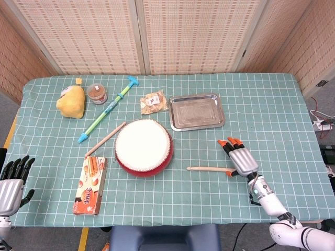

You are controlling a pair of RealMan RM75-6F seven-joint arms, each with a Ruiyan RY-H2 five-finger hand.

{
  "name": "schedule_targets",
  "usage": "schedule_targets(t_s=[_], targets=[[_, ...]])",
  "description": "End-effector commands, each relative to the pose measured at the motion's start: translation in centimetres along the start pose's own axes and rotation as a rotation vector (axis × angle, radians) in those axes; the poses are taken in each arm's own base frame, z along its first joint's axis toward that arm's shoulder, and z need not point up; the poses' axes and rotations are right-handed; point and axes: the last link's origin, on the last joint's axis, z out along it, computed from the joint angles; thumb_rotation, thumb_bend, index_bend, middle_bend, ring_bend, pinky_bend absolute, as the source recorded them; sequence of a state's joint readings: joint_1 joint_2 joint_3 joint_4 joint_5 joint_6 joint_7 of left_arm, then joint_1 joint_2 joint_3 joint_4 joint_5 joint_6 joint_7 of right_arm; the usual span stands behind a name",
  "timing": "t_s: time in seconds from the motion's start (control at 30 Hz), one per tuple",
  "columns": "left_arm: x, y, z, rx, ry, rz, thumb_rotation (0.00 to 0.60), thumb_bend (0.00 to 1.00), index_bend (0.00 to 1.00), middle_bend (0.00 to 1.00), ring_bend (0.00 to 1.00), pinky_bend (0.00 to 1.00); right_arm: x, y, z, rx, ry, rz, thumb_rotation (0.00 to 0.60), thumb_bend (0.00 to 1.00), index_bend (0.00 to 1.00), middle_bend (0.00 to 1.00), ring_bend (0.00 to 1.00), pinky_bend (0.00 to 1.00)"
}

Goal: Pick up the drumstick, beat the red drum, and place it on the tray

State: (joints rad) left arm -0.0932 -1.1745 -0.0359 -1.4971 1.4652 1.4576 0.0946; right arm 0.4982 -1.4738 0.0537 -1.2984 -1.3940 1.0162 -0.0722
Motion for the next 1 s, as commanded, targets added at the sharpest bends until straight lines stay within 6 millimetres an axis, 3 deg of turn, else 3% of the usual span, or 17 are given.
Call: schedule_targets(t_s=[0.03, 0.23, 0.33, 0.63, 1.0], targets=[[0.1, 0.0, 0.0, -0.002, 0.001, 0.001, 0.6, 0.24, 0.0, 0.0, 0.0, 0.0, 0.9, -1.5, -0.9, 0.066, -0.005, 0.068, 0.6, 0.13, 0.08, 0.13, 0.0, 0.1], [0.1, 0.2, 0.0, -0.009, 0.005, -0.001, 0.6, 0.24, 0.0, 0.0, 0.0, 0.0, 1.1, -3.7, -0.2, 0.145, -0.031, 0.107, 0.6, 0.28, 0.28, 0.13, 0.0, 0.1], [0.1, 0.1, -0.1, -0.008, 0.005, -0.001, 0.6, 0.24, 0.0, 0.0, 0.0, 0.0, 0.5, -4.6, 0.8, 0.159, -0.044, 0.105, 0.6, 0.29, 0.38, 0.14, 0.0, 0.1], [0.0, -0.4, -0.3, 0.009, -0.001, -0.006, 0.6, 0.24, 0.0, 0.0, 0.0, 0.0, -1.2, -5.1, 3.0, 0.136, -0.076, 0.082, 0.6, 0.32, 0.41, 0.14, 0.0, 0.1], [-0.2, -0.4, -0.2, 0.005, -0.002, -0.008, 0.6, 0.24, 0.0, 0.0, 0.0, 0.0, -2.1, -5.3, 3.5, 0.128, -0.101, 0.078, 0.6, 0.33, 0.46, 0.14, 0.0, 0.1]])
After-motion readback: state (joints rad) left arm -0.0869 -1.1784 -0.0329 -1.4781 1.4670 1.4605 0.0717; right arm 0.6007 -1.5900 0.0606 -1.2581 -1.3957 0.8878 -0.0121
